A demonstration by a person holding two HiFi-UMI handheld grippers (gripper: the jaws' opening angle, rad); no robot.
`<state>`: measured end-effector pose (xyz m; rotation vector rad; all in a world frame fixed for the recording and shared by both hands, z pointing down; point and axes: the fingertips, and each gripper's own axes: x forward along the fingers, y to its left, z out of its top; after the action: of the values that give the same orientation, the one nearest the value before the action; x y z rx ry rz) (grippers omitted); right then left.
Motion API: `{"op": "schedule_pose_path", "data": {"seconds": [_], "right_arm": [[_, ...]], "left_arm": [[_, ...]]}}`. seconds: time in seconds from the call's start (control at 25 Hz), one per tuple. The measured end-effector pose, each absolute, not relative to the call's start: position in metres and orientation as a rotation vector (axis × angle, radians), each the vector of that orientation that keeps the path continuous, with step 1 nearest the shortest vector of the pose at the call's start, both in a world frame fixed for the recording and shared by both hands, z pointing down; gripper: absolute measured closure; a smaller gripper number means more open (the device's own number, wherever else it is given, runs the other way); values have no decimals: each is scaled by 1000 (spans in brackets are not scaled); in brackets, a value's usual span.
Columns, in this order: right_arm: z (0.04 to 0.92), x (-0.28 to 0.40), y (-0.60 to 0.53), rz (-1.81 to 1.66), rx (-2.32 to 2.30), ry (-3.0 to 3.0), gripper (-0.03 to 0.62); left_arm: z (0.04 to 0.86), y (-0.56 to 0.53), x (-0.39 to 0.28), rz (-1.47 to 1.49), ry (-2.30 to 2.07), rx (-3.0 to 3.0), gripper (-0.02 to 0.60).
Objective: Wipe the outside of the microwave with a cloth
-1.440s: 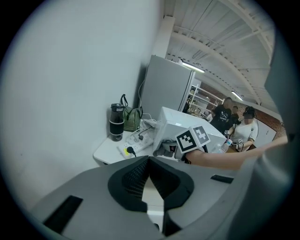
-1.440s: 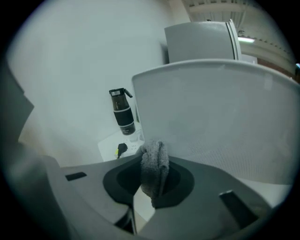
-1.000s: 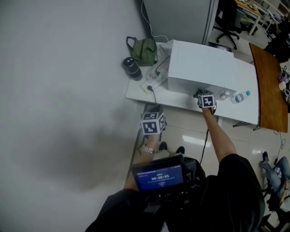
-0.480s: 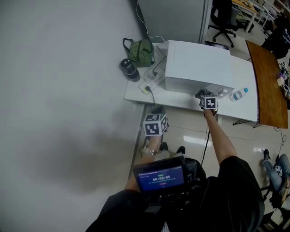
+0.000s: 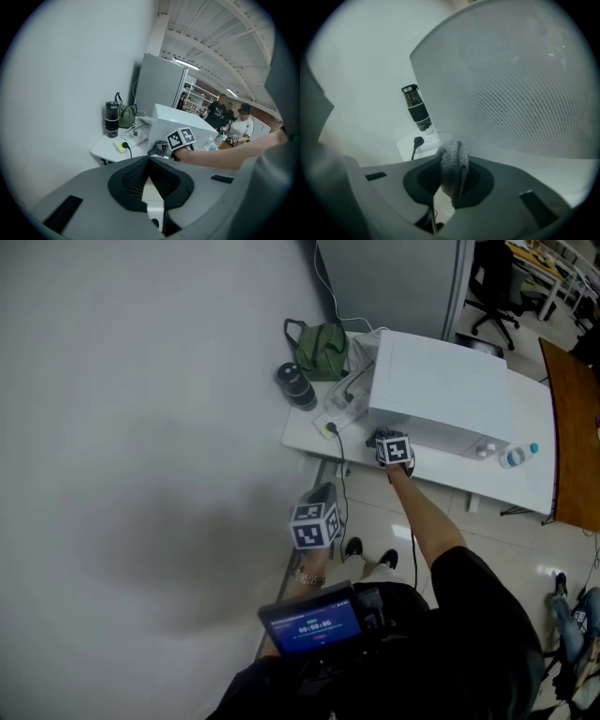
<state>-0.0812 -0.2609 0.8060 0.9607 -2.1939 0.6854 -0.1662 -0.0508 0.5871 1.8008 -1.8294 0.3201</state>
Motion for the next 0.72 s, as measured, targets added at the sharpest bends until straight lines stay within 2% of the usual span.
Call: {"op": "schedule_pose_path", "data": {"seconds": [0.24, 0.48, 0.6, 0.72], "right_arm": [[819, 35, -280, 755, 1114, -2056, 553], [810, 174, -286, 761, 1287, -1902, 553], [787, 181, -282, 754, 1295, -1934, 553], [748, 156, -258, 830, 1297, -2073, 553]], "left_arm": [[590, -52, -168, 315, -1825, 1788, 581], [581, -84, -122, 307, -1724, 1924, 581], [577, -103, -99, 327, -1660, 1998, 581], [572, -120, -81, 327, -1604, 2055, 581]]}}
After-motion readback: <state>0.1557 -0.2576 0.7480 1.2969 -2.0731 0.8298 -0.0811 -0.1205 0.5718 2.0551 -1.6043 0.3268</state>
